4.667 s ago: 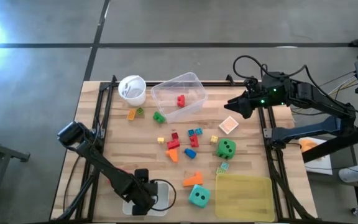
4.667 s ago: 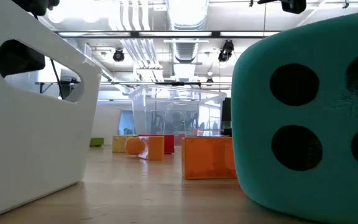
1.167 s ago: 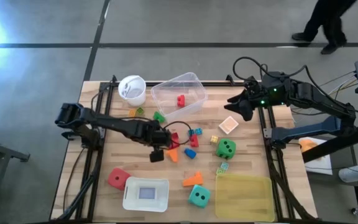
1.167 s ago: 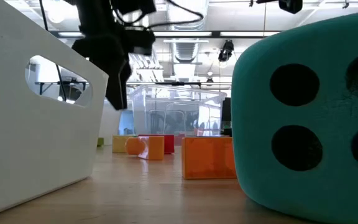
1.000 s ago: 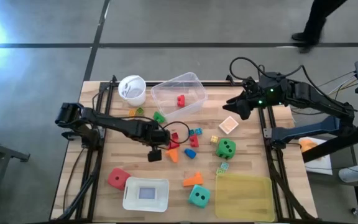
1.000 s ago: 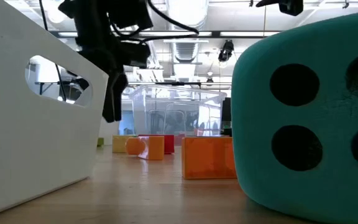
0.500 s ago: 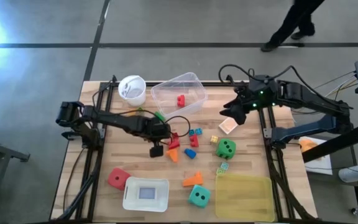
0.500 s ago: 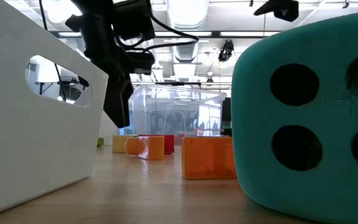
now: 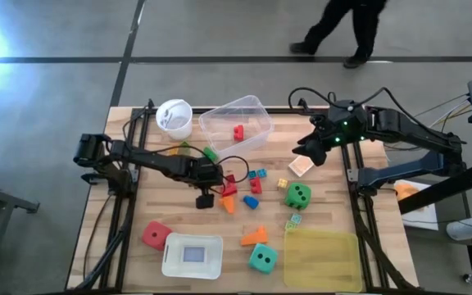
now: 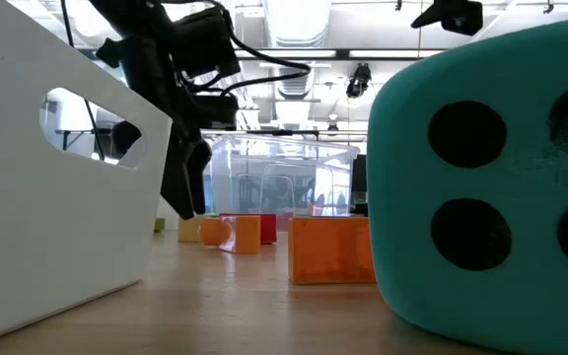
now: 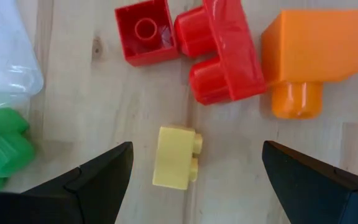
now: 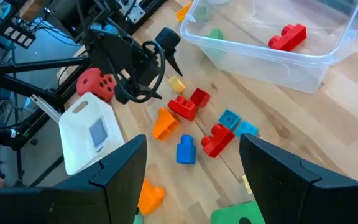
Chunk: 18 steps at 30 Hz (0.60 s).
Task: Pick & Place Toys
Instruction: Put the yellow game piece into the transparent bin
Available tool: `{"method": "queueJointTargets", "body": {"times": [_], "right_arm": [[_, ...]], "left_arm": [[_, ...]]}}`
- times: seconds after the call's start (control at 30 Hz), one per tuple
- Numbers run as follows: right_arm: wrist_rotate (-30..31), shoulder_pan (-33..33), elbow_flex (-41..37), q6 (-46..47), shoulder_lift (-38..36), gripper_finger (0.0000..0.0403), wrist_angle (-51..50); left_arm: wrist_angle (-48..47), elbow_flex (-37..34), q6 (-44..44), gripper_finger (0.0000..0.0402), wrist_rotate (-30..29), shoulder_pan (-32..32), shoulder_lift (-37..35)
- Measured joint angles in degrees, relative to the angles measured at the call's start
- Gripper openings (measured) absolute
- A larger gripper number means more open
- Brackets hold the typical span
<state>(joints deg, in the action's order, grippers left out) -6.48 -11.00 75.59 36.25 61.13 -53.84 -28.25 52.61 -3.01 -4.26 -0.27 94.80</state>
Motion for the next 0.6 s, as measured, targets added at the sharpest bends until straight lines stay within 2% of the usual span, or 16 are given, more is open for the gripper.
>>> {"method": "queueJointTargets", "body": {"times": [0.23,0.6], "right_arm": [[0.02,0.02,0.0,0.0,0.01,0.025,0.02],[0.02,0.02,0.0,0.22,0.01,0.025,0.07]], "left_arm": [[1.68,-0.44,3.47,0.033,0.01,-0.04,1.58],[2.13,-0.45,2.88,0.0226,0.44,0.0,2.76]]}}
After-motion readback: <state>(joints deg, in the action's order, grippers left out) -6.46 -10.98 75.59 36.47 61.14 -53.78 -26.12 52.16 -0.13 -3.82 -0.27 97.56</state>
